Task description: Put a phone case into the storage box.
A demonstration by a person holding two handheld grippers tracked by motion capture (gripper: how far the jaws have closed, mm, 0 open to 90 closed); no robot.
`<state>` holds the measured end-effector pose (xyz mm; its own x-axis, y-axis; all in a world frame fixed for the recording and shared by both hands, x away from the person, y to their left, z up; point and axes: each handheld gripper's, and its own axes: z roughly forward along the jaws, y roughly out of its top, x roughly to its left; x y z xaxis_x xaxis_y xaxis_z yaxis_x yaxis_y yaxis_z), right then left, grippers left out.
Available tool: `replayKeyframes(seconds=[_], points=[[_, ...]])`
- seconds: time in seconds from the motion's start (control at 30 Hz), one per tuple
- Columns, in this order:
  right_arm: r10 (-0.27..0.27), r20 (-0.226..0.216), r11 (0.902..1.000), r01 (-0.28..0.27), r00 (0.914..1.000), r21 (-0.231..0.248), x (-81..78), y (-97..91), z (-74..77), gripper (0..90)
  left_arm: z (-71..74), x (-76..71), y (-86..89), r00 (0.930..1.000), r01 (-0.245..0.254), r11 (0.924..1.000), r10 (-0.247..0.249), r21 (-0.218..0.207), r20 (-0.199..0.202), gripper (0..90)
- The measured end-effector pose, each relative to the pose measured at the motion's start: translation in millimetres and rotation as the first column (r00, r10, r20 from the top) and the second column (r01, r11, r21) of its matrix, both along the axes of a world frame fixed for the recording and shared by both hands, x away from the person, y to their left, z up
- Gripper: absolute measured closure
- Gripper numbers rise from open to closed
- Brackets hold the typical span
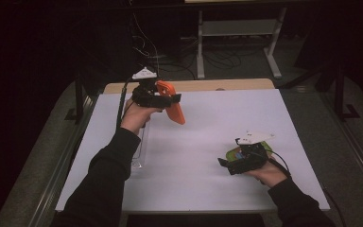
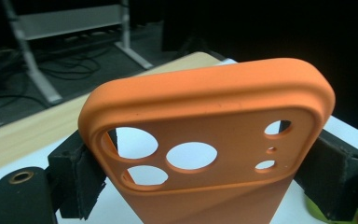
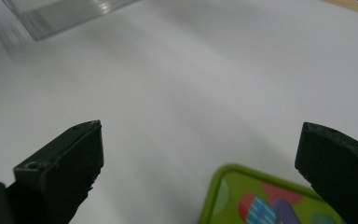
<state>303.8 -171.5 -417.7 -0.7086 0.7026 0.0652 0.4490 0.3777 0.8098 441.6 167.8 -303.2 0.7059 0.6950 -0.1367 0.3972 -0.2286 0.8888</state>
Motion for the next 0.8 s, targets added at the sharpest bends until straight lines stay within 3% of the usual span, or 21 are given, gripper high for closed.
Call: replayKeyframes(seconds=[0.23, 0.43, 0.53, 0.63, 0.77, 0.8], points=[[-0.005, -0.004, 0.9994, 0.005, 1.0, -0.033, -8.3, -13.5, -10.9, 0.1, 11.1, 11.9, 26.4, 0.9934, -0.11, 0.9938, 0.11, 0.016, 0.032, 13.0], [-0.022, -0.014, 0.9989, 0.021, 0.9997, -0.041, -16.7, -22.6, -15.6, 0.1, 14.1, 20.1, 47.6, 0.9757, -0.214, 0.9747, 0.21, 0.065, 0.064, 13.0], [-0.024, -0.015, 0.9986, 0.023, 0.9996, -0.048, -21.4, -27.6, -17.4, 0.1, 13.2, 26.1, 58.3, 0.9609, -0.272, 0.9582, 0.266, 0.089, 0.079, 13.0], [-0.035, -0.016, 0.9981, 0.034, 0.9993, -0.05, -24.2, -30.7, -18.3, 0.1, 11.7, 33.2, 67.9, 0.9411, -0.335, 0.9349, 0.326, 0.118, 0.091, 13.0], [-0.039, -0.019, 0.9986, 0.038, 0.999, -0.037, -24.5, -31.3, -17.7, 0.1, 6.0, 41.5, 74.7, 0.9066, -0.421, 0.896, 0.411, 0.141, 0.095, 12.9], [-0.04, -0.019, 0.9986, 0.039, 0.999, -0.037, -24.5, -31.1, -17.8, 0.1, 3.9, 43.5, 75.6, 0.8964, -0.443, 0.8809, 0.434, 0.166, 0.092, 12.9]])
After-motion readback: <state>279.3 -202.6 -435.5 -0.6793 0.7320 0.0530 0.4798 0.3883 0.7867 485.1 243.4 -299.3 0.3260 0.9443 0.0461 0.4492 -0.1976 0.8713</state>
